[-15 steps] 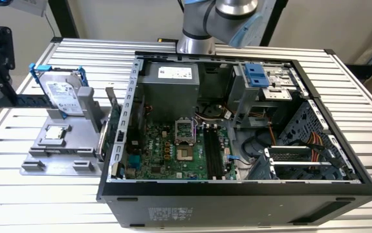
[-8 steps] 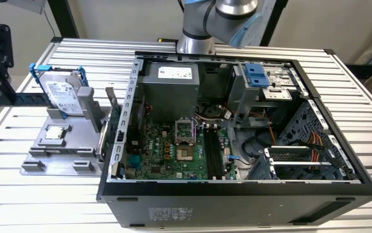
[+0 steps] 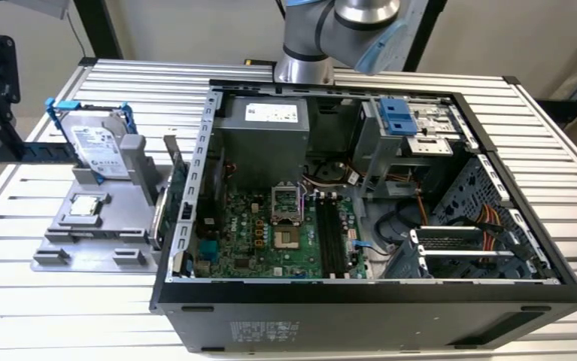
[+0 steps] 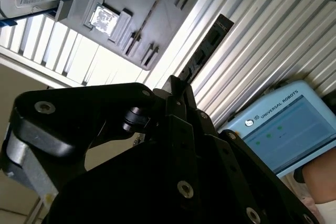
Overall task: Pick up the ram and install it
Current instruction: 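Pick up the ram and move it above insertion slot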
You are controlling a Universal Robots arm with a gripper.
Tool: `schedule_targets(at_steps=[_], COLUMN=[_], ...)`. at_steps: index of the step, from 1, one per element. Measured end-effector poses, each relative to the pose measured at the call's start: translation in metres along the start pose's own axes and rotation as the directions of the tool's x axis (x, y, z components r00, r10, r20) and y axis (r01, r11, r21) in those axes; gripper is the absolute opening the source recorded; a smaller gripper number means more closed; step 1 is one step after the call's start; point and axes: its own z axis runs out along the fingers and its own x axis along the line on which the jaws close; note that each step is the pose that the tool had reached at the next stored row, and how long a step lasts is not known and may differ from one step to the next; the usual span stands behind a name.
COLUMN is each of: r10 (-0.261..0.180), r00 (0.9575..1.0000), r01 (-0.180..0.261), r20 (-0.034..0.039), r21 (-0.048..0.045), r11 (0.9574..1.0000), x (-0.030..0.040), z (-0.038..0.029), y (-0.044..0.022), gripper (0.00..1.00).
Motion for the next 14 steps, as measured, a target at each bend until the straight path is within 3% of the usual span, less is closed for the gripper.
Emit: schedule_targets(at_steps=[9, 14], r10=[0.000, 0.000], r00=[1.0000, 1.0000], r01=[0.000, 0.000], r20=[-0.0001, 0.0000], r21=[-0.0001, 0.0000], r11=[1.0000, 1.0000], x=[0.0000, 0.0001], z=[-0.0003, -0.0003], y=[-0.0005, -0.0052], gripper=[0.00, 0.00])
